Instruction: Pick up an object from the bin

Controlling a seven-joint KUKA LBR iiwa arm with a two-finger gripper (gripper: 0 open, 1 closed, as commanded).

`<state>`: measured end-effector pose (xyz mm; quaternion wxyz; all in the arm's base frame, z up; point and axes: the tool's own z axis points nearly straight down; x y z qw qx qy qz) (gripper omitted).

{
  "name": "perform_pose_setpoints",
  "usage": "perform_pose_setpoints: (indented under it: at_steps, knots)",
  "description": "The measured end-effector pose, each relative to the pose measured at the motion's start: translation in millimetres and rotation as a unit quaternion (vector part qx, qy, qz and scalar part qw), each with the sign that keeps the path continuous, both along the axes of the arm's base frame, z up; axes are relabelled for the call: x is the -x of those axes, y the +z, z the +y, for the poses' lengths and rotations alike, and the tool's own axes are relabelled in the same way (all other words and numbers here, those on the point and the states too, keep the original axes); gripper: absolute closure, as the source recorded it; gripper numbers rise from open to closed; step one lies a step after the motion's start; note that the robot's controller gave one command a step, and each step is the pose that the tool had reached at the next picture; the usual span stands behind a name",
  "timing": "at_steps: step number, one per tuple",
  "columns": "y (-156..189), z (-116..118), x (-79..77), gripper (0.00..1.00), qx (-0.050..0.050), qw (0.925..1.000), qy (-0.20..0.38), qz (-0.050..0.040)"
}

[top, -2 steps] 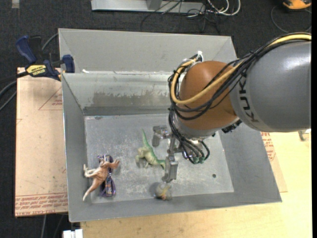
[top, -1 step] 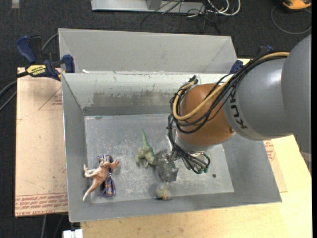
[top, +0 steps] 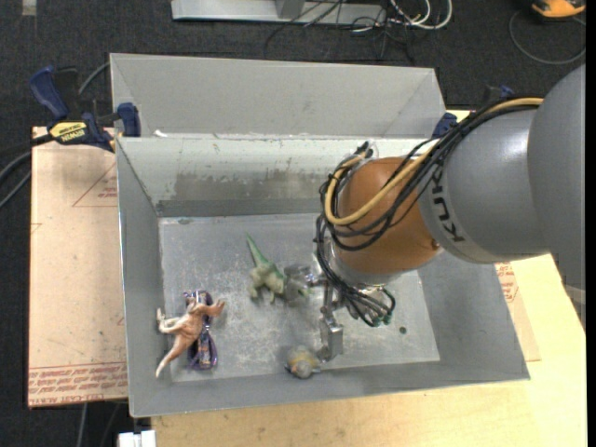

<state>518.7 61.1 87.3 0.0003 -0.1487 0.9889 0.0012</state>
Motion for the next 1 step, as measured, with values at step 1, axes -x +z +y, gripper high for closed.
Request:
perform_pose_setpoints:
  at_steps: [1]
  knots:
    - [0.0, 0.0, 0.0, 0.0, 0.0, 1.0, 0.0, 0.0]
